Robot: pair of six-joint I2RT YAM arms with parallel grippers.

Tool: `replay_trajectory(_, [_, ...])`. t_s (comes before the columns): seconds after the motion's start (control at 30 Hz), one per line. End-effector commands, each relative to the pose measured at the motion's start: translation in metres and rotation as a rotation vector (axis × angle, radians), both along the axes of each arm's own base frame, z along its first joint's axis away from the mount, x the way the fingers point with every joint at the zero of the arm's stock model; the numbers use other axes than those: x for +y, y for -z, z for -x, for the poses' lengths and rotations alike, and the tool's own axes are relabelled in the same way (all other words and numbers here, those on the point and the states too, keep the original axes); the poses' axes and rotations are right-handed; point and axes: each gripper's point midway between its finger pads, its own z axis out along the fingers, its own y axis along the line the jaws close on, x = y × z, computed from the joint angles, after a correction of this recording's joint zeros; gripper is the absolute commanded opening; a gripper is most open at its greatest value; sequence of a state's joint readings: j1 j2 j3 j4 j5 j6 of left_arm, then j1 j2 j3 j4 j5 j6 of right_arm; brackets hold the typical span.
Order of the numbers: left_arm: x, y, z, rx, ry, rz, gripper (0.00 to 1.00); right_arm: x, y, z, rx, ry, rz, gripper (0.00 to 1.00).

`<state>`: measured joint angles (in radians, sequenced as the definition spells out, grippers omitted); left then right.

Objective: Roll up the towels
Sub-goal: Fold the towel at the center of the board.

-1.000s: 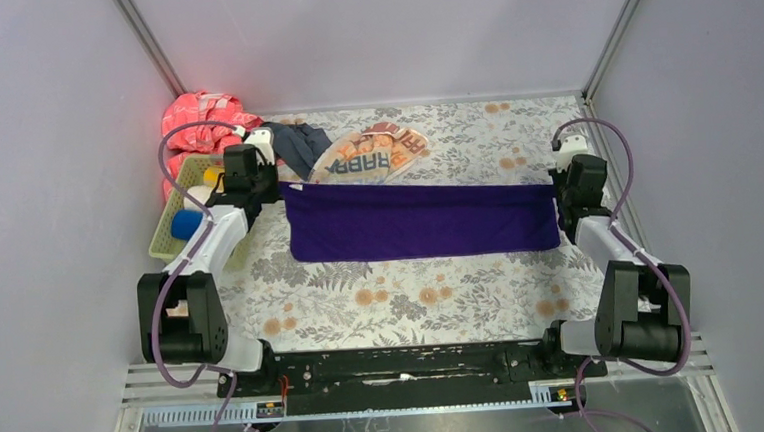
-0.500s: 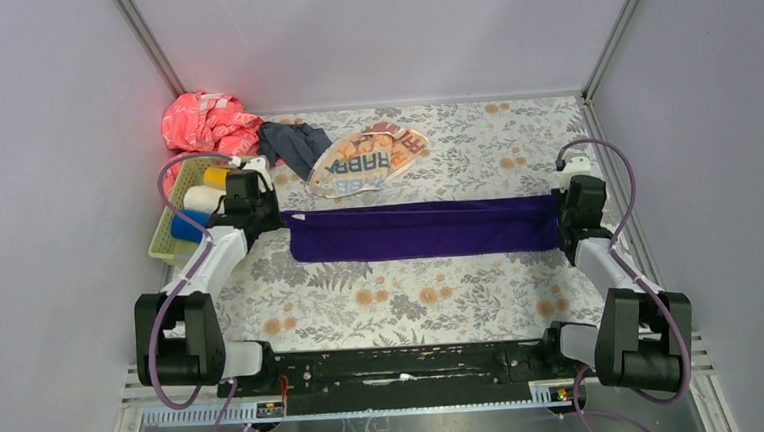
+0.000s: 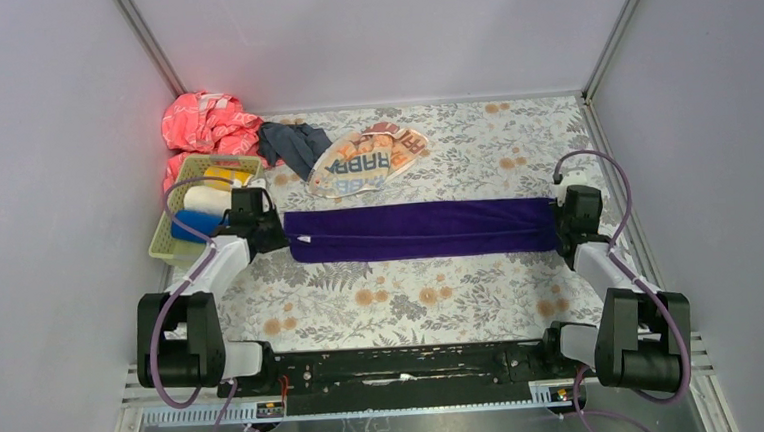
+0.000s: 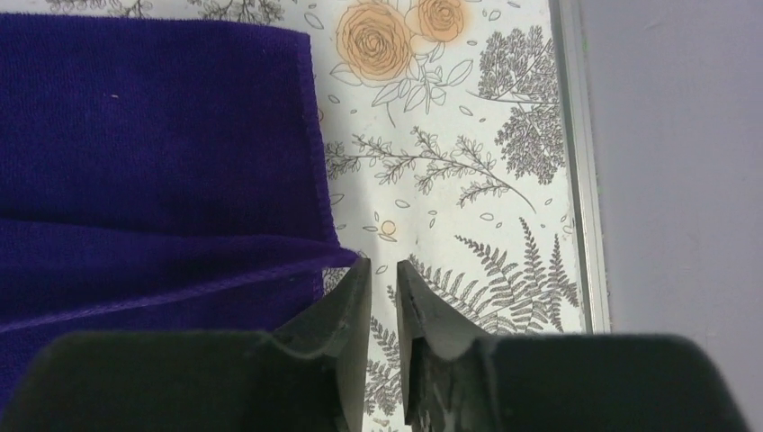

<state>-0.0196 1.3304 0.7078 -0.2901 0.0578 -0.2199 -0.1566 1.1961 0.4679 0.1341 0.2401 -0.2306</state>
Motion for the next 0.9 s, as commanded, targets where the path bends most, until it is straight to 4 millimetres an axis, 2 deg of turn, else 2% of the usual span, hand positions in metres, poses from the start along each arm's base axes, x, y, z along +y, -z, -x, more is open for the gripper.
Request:
replay_trajectory(0.0, [0.0, -0.001, 0.006, -0.006, -0.043, 0.032, 0.16, 0.001, -0.016, -0.006, -0.029, 0.005, -0.024, 0.27])
replay_trajectory(0.07, [-0.001, -0.007, 0.007, -0.026, -0.056, 0.042, 0.23, -0.001, -0.024, -0.004, -0.061, 0.033, -0.023, 0.32])
replay_trajectory(0.1, [-0.001, -0.011, 0.007, -0.039, -0.063, 0.048, 0.28, -0.002, -0.029, -0.003, -0.085, 0.051, -0.022, 0.4])
replay_trajectory(0.17, [-0.002, -0.018, 0.01, -0.061, -0.074, 0.063, 0.47, -0.009, -0.045, -0.001, -0.158, 0.105, -0.006, 0.51])
replay_trajectory(0.2, [-0.003, -0.022, 0.012, -0.076, -0.078, 0.072, 0.78, -0.012, -0.054, -0.001, -0.199, 0.13, 0.001, 0.56])
replay_trajectory(0.23, [-0.004, -0.028, 0.013, -0.096, -0.08, 0.079, 0.97, -0.013, -0.064, -0.002, -0.242, 0.14, 0.005, 0.59])
replay_trajectory(0.33, [-0.002, -0.052, 0.015, -0.17, -0.087, 0.081, 1.0, -0.008, -0.089, -0.01, -0.313, 0.098, -0.004, 0.63])
replay_trajectory(0.5, [-0.007, -0.094, 0.011, -0.283, -0.14, 0.159, 1.0, 0.018, -0.108, -0.03, -0.359, 0.053, -0.185, 0.69])
replay_trajectory(0.57, [-0.002, -0.11, 0.007, -0.301, -0.212, 0.176, 1.0, 0.024, -0.116, -0.036, -0.371, 0.075, -0.261, 0.71])
replay_trajectory(0.7, [0.016, -0.119, 0.009, -0.23, -0.342, 0.137, 1.0, 0.041, -0.122, -0.047, -0.345, 0.083, -0.399, 0.74])
replay_trajectory(0.77, [0.01, -0.12, 0.008, -0.221, -0.328, 0.169, 1.0, 0.042, -0.12, -0.05, -0.342, 0.118, -0.44, 0.78])
replay_trajectory(0.87, [-0.025, -0.123, -0.004, -0.244, -0.204, 0.327, 0.96, 0.053, -0.116, -0.062, -0.334, 0.129, -0.538, 0.81])
